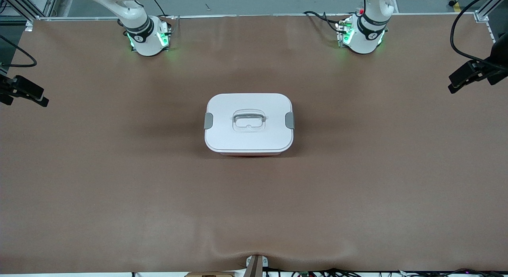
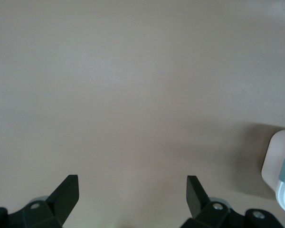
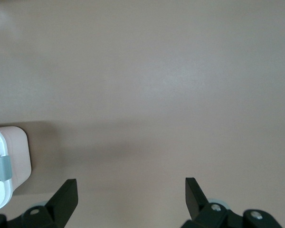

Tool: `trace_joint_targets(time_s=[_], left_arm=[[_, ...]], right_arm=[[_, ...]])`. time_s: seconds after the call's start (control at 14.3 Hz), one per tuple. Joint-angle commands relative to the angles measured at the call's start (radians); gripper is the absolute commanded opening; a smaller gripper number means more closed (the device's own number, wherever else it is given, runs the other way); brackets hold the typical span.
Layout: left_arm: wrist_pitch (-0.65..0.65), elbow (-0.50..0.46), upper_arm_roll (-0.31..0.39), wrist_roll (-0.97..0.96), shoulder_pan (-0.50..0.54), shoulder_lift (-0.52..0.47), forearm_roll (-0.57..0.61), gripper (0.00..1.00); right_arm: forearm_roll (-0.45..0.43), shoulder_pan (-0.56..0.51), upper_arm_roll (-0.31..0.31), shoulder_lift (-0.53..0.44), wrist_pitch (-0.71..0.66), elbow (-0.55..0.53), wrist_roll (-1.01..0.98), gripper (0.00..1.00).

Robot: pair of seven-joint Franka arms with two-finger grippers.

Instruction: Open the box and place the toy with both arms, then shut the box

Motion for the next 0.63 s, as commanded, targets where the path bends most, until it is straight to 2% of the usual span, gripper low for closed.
trace_joint_targets(time_s=[0.0,0.56], left_arm=[[0.0,-0.056,0.027,0.026,-0.028,-0.049,-0.014,1.0],[0.003,-0.044,0.043,0.029,-0.042,-0.043,-0.013,1.0]], right_arm=[[0.017,-0.02,0.008,-0.005,-0.009,0.008,0.0,1.0],[0.017,-0.019,0.008,-0.004,-0.015,0.006,0.0,1.0]])
